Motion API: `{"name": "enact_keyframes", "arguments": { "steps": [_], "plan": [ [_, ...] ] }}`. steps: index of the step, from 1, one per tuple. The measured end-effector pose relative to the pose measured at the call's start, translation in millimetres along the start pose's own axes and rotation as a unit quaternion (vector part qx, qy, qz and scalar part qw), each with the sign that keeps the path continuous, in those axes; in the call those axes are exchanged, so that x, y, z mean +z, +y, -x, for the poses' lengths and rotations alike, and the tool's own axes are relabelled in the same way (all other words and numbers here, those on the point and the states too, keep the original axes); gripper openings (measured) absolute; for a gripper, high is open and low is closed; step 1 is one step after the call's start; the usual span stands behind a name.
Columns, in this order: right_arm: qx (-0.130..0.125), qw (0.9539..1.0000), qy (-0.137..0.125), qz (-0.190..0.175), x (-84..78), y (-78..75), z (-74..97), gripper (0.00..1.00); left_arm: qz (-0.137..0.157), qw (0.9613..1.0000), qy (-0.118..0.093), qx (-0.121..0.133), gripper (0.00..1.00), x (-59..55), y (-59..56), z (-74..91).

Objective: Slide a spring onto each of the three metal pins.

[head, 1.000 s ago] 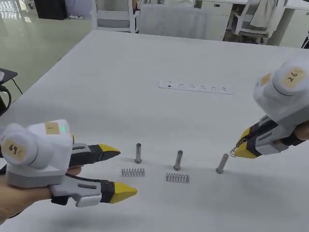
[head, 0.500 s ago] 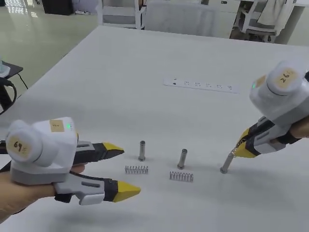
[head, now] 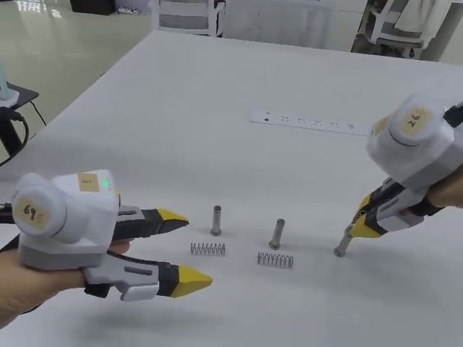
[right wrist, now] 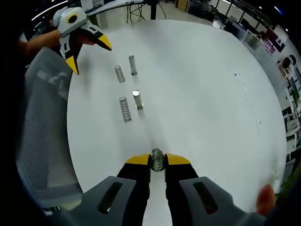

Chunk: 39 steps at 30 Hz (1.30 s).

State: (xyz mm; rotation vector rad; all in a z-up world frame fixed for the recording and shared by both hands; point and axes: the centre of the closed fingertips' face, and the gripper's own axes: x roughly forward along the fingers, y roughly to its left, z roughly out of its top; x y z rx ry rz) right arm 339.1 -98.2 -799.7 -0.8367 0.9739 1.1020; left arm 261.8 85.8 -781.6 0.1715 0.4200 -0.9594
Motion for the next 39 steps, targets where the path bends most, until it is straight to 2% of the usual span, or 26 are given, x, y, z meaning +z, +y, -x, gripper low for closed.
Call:
{"name": "enact_keyframes", "arguments": {
  "steps": [5,14,39],
  "plan": [
    [0.003,0.9999,0.016,0.006,-1.9,0.1,-7.4,0.09,0.0,1.0,0.0,-0.001,0.51,0.0,-0.4,-0.2],
    [0.009,0.9995,0.029,0.011,-1.6,1.1,-17.7,0.09,0.0,1.0,0.0,-0.002,0.5,-0.4,-0.6,-1.0],
    [0.018,0.9989,0.044,0.005,-10.3,2.9,-40.0,0.09,0.001,1.0,0.001,-0.004,0.5,-1.9,-0.6,-1.1]
  ]
}}
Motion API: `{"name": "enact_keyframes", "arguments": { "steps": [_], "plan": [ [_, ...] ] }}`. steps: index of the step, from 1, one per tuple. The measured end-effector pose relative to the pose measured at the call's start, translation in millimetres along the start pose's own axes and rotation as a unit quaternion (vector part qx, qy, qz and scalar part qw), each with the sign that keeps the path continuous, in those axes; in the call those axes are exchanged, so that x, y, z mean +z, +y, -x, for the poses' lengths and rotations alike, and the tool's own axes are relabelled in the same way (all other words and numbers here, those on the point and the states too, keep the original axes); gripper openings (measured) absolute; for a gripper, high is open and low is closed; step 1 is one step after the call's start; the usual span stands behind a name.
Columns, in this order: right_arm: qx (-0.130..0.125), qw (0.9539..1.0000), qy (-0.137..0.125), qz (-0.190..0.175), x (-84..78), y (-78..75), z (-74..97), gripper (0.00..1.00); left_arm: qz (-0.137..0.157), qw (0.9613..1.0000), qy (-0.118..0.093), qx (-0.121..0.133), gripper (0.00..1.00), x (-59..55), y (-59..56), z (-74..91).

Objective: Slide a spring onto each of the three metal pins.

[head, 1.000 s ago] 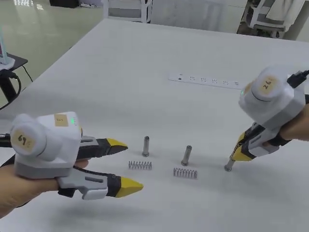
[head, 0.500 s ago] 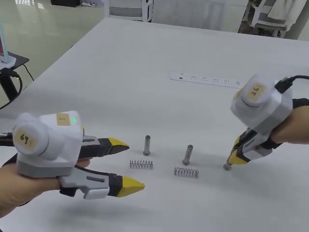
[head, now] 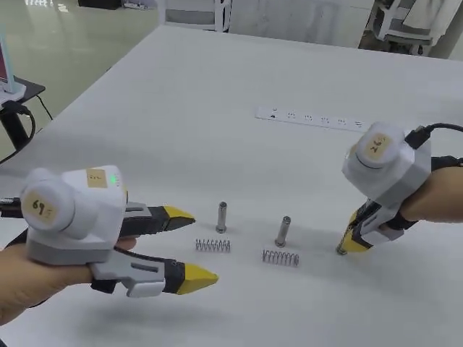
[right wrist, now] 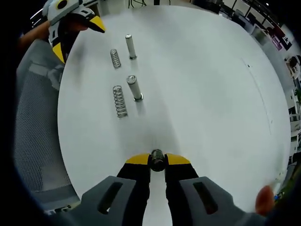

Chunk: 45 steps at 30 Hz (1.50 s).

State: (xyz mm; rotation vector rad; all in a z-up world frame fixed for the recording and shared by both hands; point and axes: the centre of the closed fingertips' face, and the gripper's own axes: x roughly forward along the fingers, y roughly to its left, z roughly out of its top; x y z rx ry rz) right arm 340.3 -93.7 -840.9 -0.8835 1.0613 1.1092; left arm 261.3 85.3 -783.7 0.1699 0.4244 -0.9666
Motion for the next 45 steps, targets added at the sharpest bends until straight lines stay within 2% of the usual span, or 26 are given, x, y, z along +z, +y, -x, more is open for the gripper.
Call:
{"name": "enact_keyframes", "arguments": {
  "steps": [18,36,45],
  "plan": [
    [0.003,1.0,0.001,-0.002,-2.9,1.2,-5.7,0.1,0.001,1.0,0.004,-0.001,0.5,-2.6,0.8,-0.5],
    [0.001,0.9998,-0.02,0.004,3.3,4.1,-4.6,0.28,0.001,1.0,0.004,0.0,0.5,-2.7,0.8,-0.3],
    [-0.001,0.9991,-0.04,0.013,17.2,6.6,1.0,0.33,0.001,1.0,0.004,-0.001,0.5,-2.6,-0.1,-0.3]
  ]
}}
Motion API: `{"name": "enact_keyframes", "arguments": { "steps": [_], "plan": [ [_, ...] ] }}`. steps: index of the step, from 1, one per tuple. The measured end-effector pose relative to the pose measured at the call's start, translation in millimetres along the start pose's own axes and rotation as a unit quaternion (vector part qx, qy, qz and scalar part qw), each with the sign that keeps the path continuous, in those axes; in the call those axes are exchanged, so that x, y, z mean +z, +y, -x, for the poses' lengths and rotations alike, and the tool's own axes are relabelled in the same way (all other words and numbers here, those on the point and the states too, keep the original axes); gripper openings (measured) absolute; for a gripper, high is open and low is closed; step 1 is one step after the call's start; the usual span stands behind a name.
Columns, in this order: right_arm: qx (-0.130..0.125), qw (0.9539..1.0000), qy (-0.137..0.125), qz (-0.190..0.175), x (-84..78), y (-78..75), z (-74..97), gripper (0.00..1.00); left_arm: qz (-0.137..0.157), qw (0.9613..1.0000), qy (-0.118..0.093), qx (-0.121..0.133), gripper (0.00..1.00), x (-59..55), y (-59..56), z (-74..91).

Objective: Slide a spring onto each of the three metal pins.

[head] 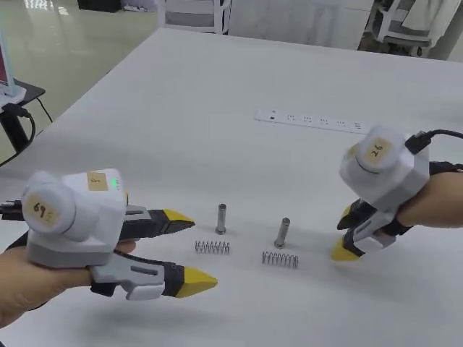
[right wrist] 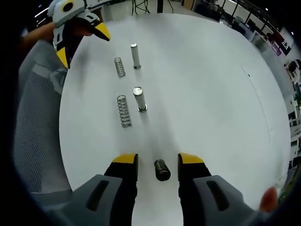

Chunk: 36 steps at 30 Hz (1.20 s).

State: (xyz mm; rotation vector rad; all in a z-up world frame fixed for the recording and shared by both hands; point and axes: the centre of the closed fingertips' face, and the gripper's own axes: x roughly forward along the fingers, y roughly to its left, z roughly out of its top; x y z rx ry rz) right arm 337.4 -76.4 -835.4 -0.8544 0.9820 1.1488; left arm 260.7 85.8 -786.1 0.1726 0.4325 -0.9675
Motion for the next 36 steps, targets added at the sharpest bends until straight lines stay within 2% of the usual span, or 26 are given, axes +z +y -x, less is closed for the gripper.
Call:
{"name": "enact_keyframes", "arguments": {
  "steps": [14,23,36],
  "plan": [
    [0.015,0.9994,-0.017,0.026,26.8,17.7,0.1,0.34,0.0,1.0,-0.001,-0.001,0.5,0.9,-1.0,0.2],
    [0.027,0.9987,-0.018,0.039,36.2,27.3,-8.1,0.33,0.0,1.0,-0.001,-0.003,0.5,0.7,-1.5,-0.2],
    [0.04,0.9981,-0.01,0.046,40.3,38.1,-20.9,0.28,0.0,1.0,-0.001,-0.004,0.5,0.9,-3.0,-0.1]
  ]
}}
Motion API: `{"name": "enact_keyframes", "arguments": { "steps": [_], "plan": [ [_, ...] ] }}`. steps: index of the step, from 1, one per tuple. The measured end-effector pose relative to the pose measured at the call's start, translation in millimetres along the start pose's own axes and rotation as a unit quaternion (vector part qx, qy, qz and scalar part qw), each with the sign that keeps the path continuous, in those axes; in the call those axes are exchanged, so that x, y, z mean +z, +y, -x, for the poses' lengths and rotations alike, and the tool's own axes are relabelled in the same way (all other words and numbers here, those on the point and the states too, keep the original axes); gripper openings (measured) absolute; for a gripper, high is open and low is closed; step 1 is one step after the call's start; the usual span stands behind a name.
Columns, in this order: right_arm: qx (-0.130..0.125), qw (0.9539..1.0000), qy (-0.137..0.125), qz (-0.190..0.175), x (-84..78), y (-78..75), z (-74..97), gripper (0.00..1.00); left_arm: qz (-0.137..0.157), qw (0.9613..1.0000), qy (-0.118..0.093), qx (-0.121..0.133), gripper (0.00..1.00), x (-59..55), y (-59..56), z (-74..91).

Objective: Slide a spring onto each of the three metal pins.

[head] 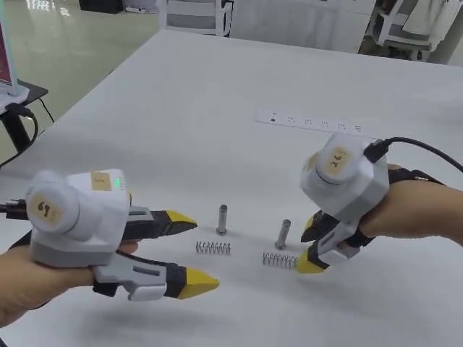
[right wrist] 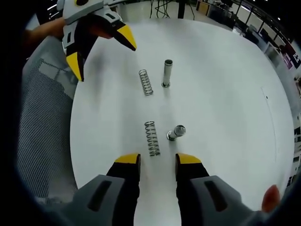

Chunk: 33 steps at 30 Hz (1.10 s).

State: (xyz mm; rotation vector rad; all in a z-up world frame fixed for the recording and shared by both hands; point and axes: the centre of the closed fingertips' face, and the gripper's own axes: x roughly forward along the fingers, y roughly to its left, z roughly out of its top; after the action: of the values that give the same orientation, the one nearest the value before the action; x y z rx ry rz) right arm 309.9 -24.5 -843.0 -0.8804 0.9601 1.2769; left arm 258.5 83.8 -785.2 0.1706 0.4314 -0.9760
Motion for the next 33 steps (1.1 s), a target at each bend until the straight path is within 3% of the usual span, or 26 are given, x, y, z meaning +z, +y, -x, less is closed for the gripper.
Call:
{"name": "enact_keyframes", "arguments": {
  "steps": [14,33],
  "plan": [
    [0.009,1.0,0.002,0.0,-0.3,6.6,-14.2,0.2,0.001,1.0,0.003,-0.002,0.49,-1.7,0.4,-0.6],
    [0.006,0.9999,0.006,0.014,-1.8,8.3,-18.6,0.12,0.0,1.0,0.006,-0.005,0.49,-2.8,-1.3,-1.1]
  ]
}}
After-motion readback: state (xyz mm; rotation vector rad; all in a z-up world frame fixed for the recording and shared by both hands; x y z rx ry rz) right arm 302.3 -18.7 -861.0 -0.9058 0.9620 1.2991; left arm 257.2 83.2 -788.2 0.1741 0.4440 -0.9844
